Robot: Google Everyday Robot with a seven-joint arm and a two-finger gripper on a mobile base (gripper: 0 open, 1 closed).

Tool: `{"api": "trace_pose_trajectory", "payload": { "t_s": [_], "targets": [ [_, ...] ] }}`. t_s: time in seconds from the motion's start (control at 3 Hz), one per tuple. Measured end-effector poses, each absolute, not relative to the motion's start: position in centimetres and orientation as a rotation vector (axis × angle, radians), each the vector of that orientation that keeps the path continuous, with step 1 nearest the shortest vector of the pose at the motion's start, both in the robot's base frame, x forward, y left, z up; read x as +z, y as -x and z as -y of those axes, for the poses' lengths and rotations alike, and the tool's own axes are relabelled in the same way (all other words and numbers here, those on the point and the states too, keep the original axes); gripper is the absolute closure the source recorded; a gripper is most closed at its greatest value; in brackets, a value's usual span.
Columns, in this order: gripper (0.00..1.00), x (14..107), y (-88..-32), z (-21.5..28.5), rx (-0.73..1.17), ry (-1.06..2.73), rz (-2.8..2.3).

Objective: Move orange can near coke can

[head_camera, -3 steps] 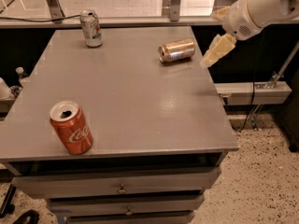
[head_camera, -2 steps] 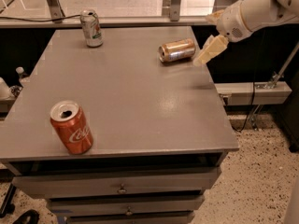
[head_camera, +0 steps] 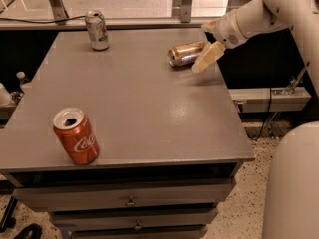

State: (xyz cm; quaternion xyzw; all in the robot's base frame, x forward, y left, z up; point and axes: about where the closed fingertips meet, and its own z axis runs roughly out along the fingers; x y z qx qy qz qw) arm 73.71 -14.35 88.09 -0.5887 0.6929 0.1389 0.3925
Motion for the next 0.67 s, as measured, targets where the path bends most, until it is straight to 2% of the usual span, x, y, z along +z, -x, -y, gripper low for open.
{"api": "trace_pose_trajectory", "payload": {
  "t_s": [0.33, 0.67],
  "targets": [
    [0.16, 86.94, -74.74, 13.48, 0.376, 1.511, -1.757],
    [0.39, 86.46, -75.02, 13.51, 0.386, 1.511, -1.766]
  ]
}}
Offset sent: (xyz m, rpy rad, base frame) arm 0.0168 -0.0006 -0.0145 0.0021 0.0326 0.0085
